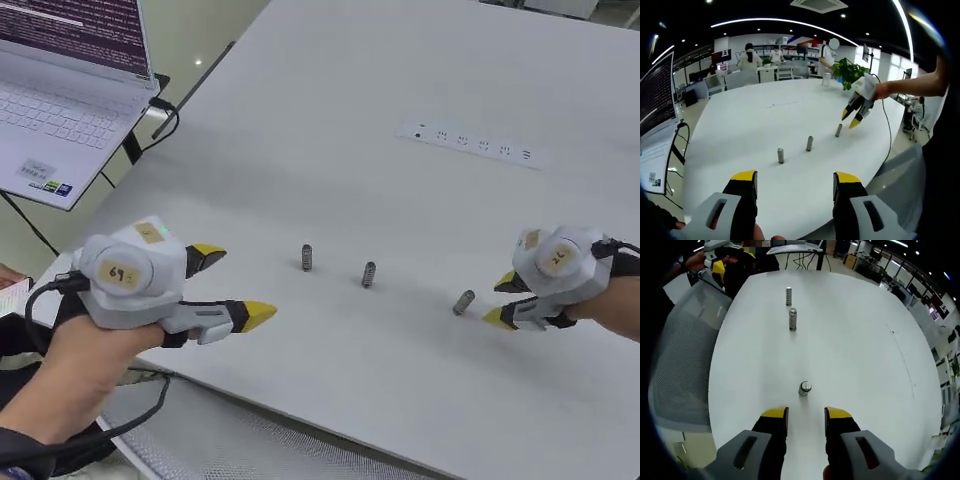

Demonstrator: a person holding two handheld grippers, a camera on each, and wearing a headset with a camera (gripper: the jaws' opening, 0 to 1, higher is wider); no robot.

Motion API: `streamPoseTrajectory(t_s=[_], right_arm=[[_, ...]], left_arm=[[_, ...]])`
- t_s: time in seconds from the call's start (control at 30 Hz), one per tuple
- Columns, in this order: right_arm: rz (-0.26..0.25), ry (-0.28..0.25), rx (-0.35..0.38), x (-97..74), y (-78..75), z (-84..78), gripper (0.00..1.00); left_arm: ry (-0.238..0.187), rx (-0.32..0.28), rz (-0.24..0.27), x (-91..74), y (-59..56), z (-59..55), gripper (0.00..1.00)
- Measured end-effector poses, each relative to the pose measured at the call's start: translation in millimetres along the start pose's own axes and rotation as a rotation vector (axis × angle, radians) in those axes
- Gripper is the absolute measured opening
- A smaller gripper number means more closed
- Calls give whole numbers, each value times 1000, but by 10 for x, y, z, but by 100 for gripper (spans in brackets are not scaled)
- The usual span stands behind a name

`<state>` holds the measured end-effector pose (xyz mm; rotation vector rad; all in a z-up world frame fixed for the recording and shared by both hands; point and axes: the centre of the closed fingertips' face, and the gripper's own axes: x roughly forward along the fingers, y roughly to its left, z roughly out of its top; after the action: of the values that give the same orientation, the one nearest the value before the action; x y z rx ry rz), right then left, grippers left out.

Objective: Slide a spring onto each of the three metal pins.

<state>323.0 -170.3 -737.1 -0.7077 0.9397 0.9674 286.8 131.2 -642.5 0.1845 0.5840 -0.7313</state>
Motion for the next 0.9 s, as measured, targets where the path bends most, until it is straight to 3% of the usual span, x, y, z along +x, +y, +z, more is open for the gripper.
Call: streamPoseTrajectory(t_s=[0.27,0.53,0.73,0.9], right_arm=[[-59,-94,90,-32,59,92,29],[-106,-266,237,-171,223,318,33],[-118,-311,288,-205,333,344,36],[-133,-339,279,-272,435,403,40]], left_arm=[[-7,8,-9,18,5,11,57],[-22,1,-11,4,16,53,56],[-30,2,-19,18,-11,81,56],[-34,3,-23,31,0,97,56]])
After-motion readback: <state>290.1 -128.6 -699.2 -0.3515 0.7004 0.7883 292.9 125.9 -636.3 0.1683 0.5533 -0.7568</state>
